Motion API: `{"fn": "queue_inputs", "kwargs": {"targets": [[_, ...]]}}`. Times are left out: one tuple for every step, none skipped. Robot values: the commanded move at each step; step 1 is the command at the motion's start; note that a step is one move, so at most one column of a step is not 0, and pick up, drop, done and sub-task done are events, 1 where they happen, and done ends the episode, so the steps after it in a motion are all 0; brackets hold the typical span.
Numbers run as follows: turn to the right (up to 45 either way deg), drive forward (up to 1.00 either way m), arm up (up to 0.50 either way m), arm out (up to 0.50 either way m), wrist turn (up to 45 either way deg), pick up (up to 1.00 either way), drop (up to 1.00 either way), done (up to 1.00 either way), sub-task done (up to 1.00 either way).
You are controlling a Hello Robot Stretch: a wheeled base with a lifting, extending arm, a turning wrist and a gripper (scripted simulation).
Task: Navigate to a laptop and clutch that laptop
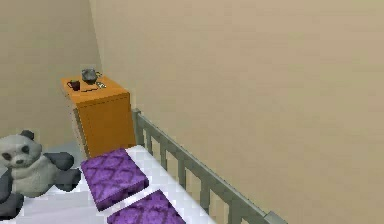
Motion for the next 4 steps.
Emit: {"fn": "queue_inputs", "kwargs": {"targets": [[-45.0,0.00,0.00,0.00,0.0,0.00,0.00,0.00,0.00],[-45.0,0.00,0.00,0.00,0.0,0.00,0.00,0.00,0.00],[-45.0,0.00,0.00,0.00,0.0,0.00,0.00,0.00,0.00],[-33.0,0.00,0.00,0.00,0.0,0.00,0.00,0.00,0.00]]}}
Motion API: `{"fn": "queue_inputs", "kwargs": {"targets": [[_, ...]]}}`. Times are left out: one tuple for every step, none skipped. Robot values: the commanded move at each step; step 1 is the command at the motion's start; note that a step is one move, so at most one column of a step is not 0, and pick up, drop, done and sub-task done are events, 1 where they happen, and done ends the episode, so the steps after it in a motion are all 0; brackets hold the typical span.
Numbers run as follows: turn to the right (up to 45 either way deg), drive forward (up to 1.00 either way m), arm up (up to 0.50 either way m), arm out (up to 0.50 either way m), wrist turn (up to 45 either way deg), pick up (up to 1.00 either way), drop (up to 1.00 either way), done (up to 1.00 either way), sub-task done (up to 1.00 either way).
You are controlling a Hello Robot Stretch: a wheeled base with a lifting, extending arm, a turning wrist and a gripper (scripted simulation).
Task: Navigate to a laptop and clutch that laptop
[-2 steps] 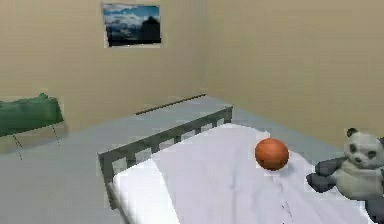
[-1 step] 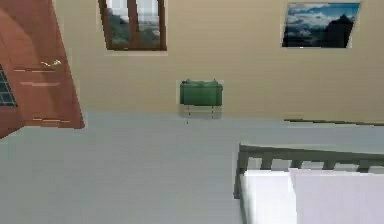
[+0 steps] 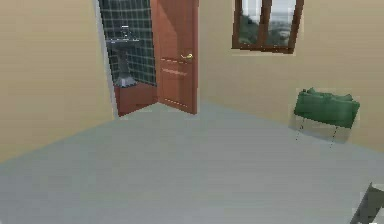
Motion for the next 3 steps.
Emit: {"fn": "queue_inputs", "kwargs": {"targets": [[0.0,0.50,0.00,0.00,0.0,0.00,0.00,0.00,0.00],[45.0,0.00,0.00,0.00,0.0,0.00,0.00,0.00,0.00],[45.0,0.00,0.00,0.00,0.0,0.00,0.00,0.00,0.00]]}}
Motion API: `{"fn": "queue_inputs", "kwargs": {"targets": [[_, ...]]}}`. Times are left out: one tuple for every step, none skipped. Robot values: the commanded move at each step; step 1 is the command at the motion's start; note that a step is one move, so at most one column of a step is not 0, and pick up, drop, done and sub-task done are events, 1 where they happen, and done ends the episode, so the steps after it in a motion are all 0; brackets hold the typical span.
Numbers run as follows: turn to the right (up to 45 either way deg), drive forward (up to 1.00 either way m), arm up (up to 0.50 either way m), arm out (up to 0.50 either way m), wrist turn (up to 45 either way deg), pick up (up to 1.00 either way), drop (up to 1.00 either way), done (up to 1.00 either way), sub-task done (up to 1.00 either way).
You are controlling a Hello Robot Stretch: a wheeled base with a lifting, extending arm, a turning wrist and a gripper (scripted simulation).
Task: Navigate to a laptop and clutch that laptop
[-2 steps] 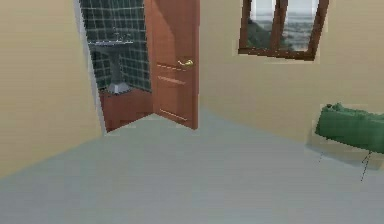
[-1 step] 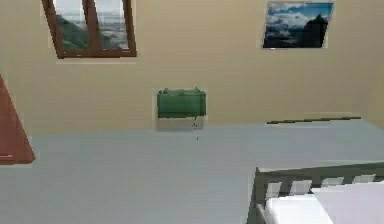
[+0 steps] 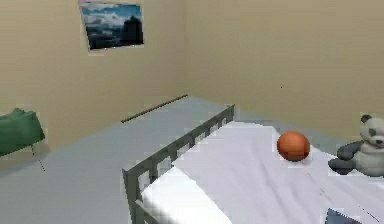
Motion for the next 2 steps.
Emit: {"fn": "queue_inputs", "kwargs": {"targets": [[45.0,0.00,0.00,0.00,0.0,0.00,0.00,0.00,0.00],[45.0,0.00,0.00,0.00,0.0,0.00,0.00,0.00,0.00]]}}
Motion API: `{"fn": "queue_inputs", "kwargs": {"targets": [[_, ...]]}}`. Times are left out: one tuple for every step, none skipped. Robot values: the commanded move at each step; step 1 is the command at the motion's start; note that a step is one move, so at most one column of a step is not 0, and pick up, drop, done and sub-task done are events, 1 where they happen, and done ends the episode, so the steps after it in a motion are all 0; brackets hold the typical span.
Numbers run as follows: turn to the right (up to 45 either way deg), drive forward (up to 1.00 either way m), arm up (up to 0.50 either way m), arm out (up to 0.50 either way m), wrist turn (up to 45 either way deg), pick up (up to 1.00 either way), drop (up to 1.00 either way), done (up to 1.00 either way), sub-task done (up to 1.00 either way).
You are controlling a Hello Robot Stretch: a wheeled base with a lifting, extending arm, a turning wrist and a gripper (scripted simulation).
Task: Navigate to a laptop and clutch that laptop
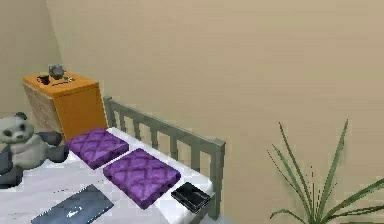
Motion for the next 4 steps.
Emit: {"fn": "queue_inputs", "kwargs": {"targets": [[3.0,0.00,0.00,0.00,0.0,0.00,0.00,0.00,0.00],[0.0,0.45,0.00,0.00,0.0,0.00,0.00,0.00,0.00],[-45.0,0.00,0.00,0.00,0.0,0.00,0.00,0.00,0.00],[-45.0,0.00,0.00,0.00,0.0,0.00,0.00,0.00,0.00]]}}
